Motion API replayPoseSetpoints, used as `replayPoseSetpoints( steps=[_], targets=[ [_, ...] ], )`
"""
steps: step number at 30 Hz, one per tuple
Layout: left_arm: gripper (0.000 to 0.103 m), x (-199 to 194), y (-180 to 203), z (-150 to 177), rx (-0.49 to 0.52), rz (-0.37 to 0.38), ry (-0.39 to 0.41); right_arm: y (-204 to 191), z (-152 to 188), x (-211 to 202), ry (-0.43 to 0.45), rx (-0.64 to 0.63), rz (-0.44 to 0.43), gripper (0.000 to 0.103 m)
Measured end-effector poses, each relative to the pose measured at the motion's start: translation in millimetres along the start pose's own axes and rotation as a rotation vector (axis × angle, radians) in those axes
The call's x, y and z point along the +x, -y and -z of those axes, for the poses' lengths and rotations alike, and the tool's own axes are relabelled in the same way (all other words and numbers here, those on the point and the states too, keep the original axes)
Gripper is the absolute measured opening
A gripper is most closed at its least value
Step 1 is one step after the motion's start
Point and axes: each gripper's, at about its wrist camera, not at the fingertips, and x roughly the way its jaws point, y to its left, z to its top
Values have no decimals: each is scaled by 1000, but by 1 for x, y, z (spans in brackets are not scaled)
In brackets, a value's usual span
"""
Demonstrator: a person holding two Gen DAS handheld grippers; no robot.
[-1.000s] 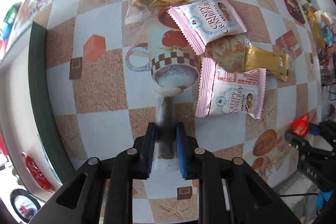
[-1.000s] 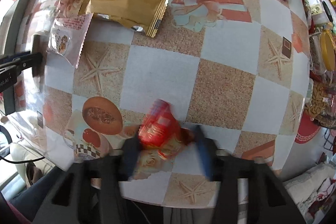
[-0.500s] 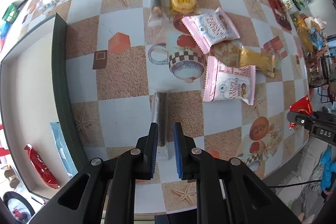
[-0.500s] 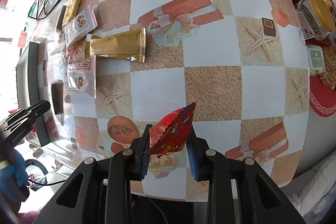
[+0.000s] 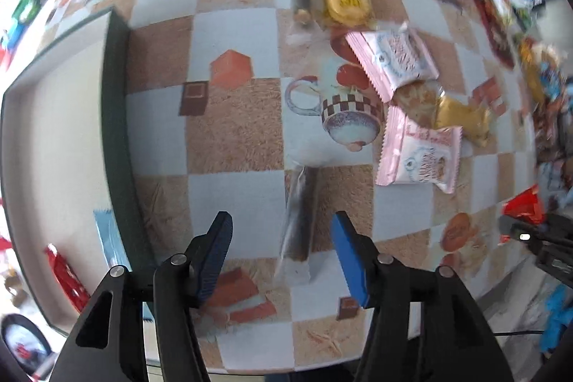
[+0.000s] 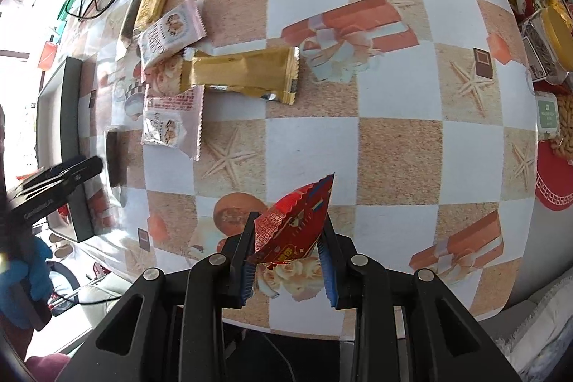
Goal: Organize snacks
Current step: 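Carry the tube snack and red candy packet over the white tray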
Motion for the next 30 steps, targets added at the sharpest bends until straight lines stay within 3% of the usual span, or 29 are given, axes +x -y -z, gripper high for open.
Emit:
replayPoseSetpoints(
  steps=[4,6,7,8,9,10,20,30],
  targets=[
    [64,20,13,-3,63,-46,-62,-5,3,0,1,-15,6,32],
    [63,20,18,-1,88,-82,-46,-9,4,-2,5,-23,10,32],
    [55,19,19,-1,95,-80,-48,-10,4,-3,7,-26,9,32],
    [37,17,19,0,99,-67,-43,-12,4,-4,9,-29,9,32],
    [25,15,19,1,112,-68,-34,-14,4,-4,10,-32,9,32],
    [18,13,19,1,121,-64,-36,-14,3,-4,10,-34,9,32],
    [17,-36,-12,9,51,7,64,-33,-4,-10,19,-75,4,32],
    [17,-80,-57,26,-20,13,168,-87,-17,-12,31,-187,4,32]
  ],
)
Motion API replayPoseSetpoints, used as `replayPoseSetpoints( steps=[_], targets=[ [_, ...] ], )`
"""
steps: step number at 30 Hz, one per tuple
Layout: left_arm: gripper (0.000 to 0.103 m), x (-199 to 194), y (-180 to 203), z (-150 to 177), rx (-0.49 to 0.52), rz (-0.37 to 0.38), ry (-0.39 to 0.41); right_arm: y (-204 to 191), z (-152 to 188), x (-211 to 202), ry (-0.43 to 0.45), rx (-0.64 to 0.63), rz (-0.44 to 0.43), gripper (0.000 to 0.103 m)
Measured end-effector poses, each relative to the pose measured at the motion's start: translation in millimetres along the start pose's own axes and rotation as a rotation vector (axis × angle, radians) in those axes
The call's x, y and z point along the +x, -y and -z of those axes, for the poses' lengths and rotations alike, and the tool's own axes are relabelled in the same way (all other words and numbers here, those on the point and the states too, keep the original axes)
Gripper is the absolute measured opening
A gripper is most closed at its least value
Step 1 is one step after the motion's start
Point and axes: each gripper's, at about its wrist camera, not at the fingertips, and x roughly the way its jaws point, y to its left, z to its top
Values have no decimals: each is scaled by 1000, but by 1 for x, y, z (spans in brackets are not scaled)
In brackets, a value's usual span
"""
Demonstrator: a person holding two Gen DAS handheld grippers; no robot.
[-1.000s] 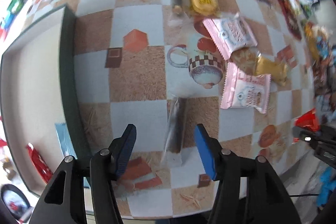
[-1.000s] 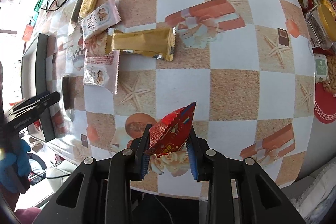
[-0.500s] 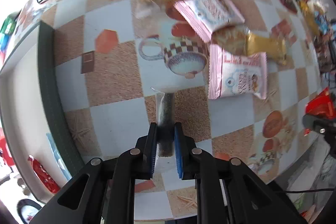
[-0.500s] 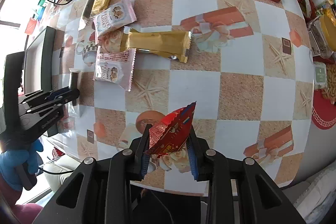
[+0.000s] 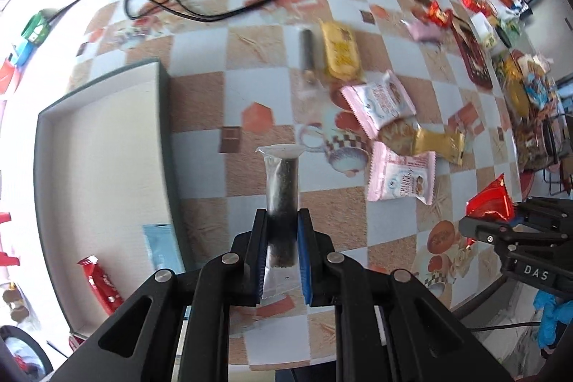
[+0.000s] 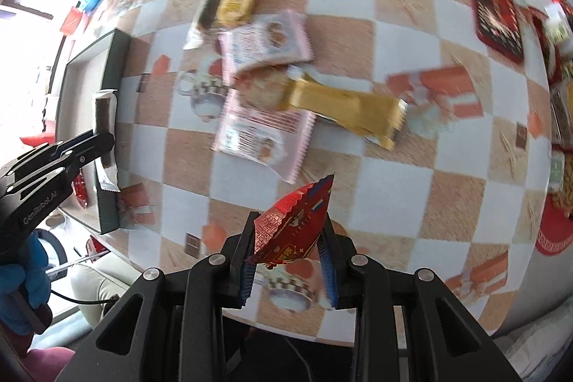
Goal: Organize snacks
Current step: 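Carry the tube snack and red candy packet over the white tray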
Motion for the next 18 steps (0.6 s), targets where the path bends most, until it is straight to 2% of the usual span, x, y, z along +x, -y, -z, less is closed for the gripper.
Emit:
replayPoseSetpoints(
  steps=[18],
  targets=[
    [17,-18,-78,13,-144,-38,59,-112,-46,3,7,-227,-7,32]
  ],
)
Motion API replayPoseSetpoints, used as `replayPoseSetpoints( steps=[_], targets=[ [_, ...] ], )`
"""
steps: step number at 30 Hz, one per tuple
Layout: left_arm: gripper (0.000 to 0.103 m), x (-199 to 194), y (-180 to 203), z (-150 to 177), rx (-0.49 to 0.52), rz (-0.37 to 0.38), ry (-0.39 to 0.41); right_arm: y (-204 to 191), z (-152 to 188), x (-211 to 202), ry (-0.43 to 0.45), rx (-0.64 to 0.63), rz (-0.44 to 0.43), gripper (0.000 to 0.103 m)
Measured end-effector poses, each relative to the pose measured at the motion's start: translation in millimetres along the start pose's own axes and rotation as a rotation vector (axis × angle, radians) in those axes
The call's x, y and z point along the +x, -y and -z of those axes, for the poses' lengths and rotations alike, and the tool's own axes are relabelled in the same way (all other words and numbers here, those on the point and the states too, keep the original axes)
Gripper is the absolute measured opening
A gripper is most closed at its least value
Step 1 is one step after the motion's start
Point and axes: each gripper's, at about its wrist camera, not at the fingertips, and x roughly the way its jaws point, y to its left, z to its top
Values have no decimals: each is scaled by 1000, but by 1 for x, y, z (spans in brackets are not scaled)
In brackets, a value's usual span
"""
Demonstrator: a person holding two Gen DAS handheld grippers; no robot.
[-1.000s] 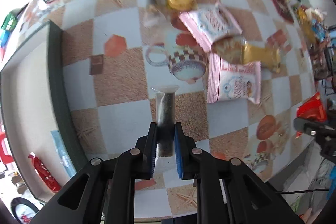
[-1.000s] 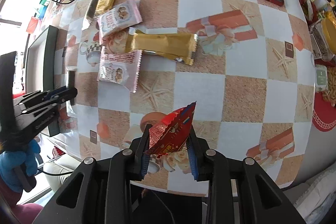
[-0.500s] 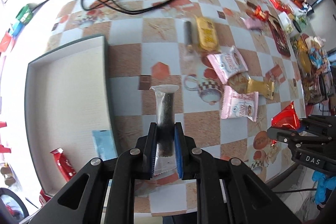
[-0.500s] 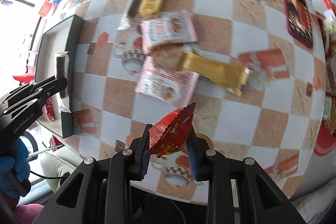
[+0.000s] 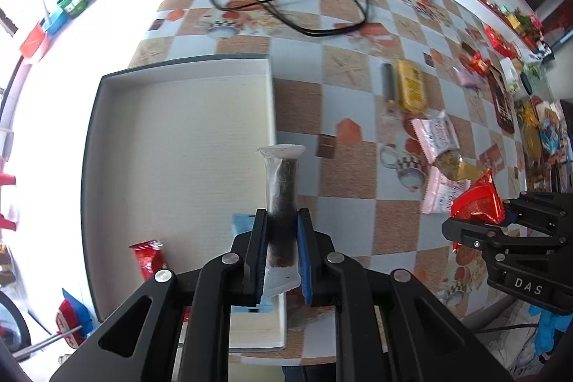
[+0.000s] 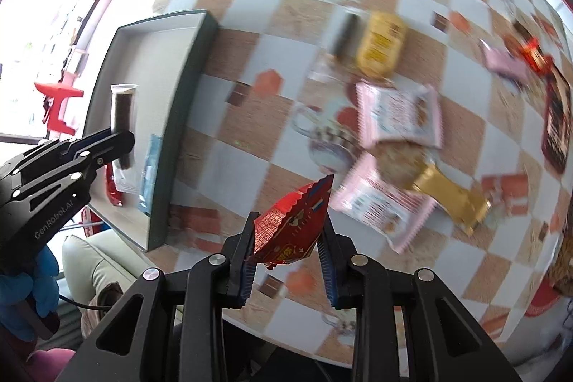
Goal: Organize snacks
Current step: 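Carry the tube snack and red candy packet over the white tray, then open both tools to drop the tube snack and candy packet into the tray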
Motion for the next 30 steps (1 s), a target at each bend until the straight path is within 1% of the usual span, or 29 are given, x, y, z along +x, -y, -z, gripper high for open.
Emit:
replayPoseSetpoints(
  steps=[9,14,24,27,30],
  targets=[
    [17,-3,-43,4,-75,-23,8,-56,-36,10,-3,-101,-4,32],
    [17,-2,-66,8,-121,-38,5,-82,-49,14,-2,-150,-14,32],
    [17,7,-99,22,-196,-65,-26,-140,-68,36,-28,-245,-40,32],
    [17,12,-106,26,-216,-66,-40,-150,-74,43,-38,-259,-40,32],
    [17,17,-110,31,-223,-65,-50,-157,-82,49,-42,-245,-46,32]
  ],
)
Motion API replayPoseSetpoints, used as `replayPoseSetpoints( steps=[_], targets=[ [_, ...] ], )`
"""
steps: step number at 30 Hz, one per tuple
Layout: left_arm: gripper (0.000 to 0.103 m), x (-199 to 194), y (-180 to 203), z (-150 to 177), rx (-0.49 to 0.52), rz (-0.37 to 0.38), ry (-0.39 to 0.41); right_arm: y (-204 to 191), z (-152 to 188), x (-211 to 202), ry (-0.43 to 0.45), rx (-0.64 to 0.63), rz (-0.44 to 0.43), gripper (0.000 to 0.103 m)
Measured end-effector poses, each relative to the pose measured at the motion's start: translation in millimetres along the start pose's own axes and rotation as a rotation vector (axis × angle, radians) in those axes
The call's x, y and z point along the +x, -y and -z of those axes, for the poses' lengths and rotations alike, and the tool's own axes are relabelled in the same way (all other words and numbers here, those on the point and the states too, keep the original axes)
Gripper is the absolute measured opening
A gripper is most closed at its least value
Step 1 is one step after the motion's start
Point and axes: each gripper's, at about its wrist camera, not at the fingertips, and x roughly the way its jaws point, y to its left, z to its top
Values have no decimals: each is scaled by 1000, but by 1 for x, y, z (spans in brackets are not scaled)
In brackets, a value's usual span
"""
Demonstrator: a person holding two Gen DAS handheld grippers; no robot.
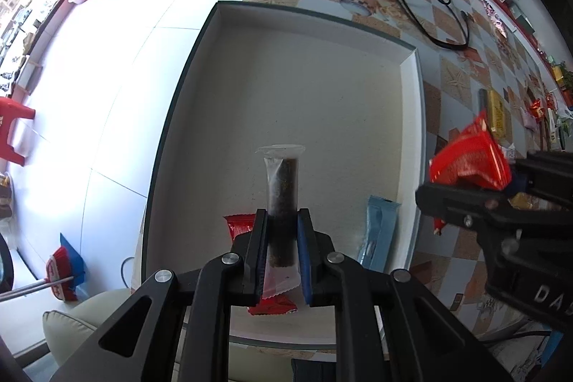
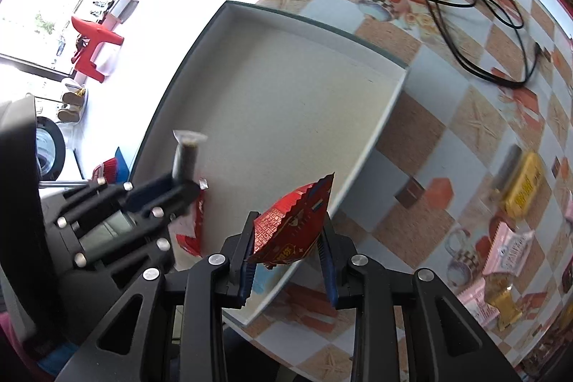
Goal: Organize snacks
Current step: 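Open both tools to drop the tube snack and candy packet into the tray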
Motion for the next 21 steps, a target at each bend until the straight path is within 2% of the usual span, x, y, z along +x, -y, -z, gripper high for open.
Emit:
replayPoseSetpoints(
  steps=[9,10,12,13,14,15,16,17,18,19,20,21],
  targets=[
    [18,17,-3,11,-7,8,-42,-4,-27,14,-24,58,-53,32],
    [20,17,-4,12,-9,17,-41,-5,-27,15,-30,59,-58,32],
    [36,18,-4,13,-10,28,-53,-6,-30,17,-38,64,-61,33],
    [58,18,-5,14,-9,24,-55,-5,-30,18,-41,70,-64,38],
    [74,17,-5,15,-8,12,-48,-5,-30,18,-41,73,-67,49],
    [78,13,-4,16,-5,-4,-28,-3,-30,18,-36,82,-76,52],
    [80,10,-4,17,0,-13,-13,-3,-30,17,-33,88,-76,61],
    [81,9,-4,18,4,-14,-9,-1,-29,16,-30,97,-68,75],
    [81,8,-5,18,-2,-6,-9,3,-29,15,-27,108,-51,83],
    [81,7,-6,17,-8,-2,-9,7,-26,15,-24,117,-38,99],
    [81,6,-6,17,-11,-2,-12,13,-23,13,-16,133,-32,103],
    [81,6,-6,16,-5,-14,-19,22,-20,11,-9,156,-30,103]
  ],
)
